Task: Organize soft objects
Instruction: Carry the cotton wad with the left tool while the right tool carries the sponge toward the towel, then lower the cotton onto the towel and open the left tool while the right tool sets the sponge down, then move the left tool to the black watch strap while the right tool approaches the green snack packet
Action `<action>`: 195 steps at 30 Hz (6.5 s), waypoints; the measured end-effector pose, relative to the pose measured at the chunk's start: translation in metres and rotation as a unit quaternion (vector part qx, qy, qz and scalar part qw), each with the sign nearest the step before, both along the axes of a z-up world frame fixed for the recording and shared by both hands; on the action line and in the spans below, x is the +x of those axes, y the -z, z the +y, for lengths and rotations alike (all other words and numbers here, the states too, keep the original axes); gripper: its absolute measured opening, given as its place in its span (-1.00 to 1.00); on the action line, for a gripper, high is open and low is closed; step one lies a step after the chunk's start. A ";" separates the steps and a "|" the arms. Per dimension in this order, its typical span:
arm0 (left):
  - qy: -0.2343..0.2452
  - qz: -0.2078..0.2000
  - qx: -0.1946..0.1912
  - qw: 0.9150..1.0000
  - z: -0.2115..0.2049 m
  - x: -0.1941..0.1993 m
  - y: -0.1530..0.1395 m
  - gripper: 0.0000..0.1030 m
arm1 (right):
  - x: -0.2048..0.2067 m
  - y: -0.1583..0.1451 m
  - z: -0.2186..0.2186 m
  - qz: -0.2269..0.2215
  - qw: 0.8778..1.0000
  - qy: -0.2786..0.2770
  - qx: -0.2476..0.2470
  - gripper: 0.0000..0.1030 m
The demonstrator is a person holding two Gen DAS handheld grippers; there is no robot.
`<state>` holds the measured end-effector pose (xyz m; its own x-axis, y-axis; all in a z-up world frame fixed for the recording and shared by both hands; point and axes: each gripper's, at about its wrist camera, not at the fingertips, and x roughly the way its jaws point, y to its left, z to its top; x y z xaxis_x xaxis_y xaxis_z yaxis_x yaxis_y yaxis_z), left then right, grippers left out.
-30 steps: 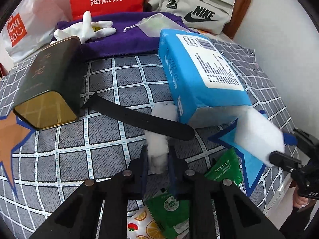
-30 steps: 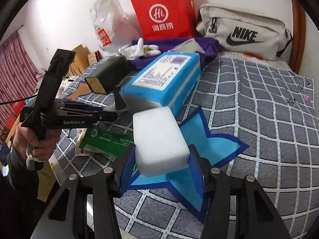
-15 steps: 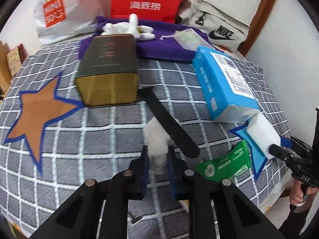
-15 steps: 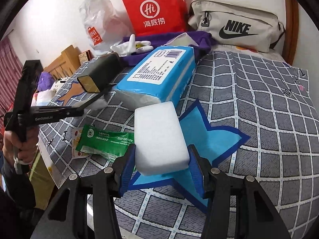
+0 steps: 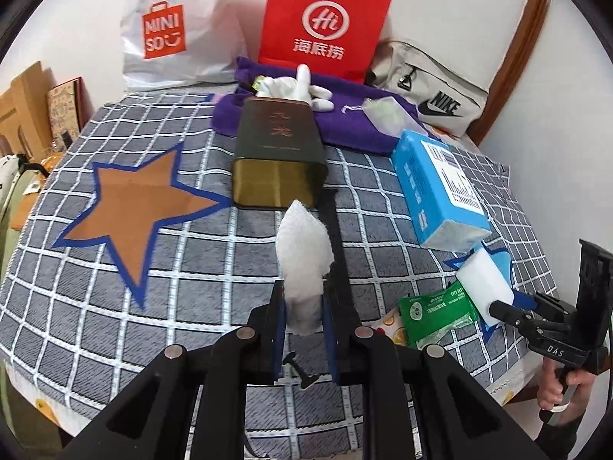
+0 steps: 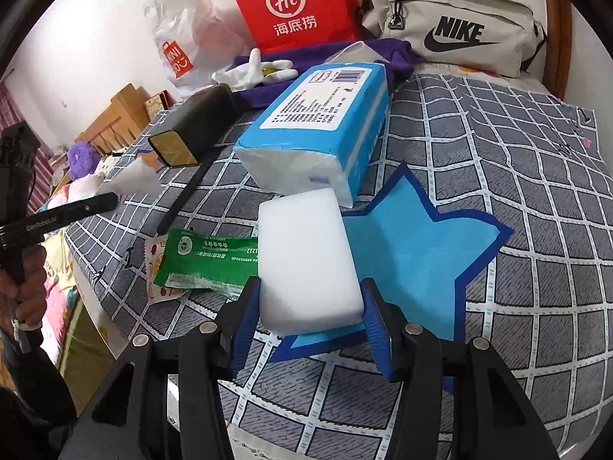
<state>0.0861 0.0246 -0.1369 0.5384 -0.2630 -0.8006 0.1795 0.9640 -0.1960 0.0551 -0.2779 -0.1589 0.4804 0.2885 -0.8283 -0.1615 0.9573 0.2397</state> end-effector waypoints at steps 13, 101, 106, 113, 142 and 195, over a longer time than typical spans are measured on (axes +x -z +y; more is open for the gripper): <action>-0.024 -0.012 -0.008 1.000 0.011 0.002 -0.016 -0.67 | -0.006 -0.044 0.008 -0.058 0.998 -0.008 0.008 -0.02; -0.029 -0.007 -0.010 1.000 -0.032 0.265 -0.058 -0.67 | 0.296 -0.042 0.015 -0.034 0.997 -0.070 -0.016 0.00; -0.025 -0.002 -0.010 1.000 -0.041 0.290 -0.055 -0.66 | 0.299 -0.029 0.013 -0.018 0.996 -0.078 -0.034 0.00; -0.028 0.010 -0.005 1.000 -0.045 0.320 -0.033 -0.66 | 0.308 -0.013 0.009 0.002 0.997 -0.073 -0.034 0.01; -0.028 0.014 0.011 0.999 -0.040 0.317 -0.030 -0.03 | 0.306 -0.032 0.011 -0.028 0.999 -0.018 0.009 0.46; -0.029 0.004 0.005 1.000 -0.023 0.042 -0.026 -0.02 | 0.019 -0.033 0.066 -0.038 0.998 -0.042 -0.028 0.42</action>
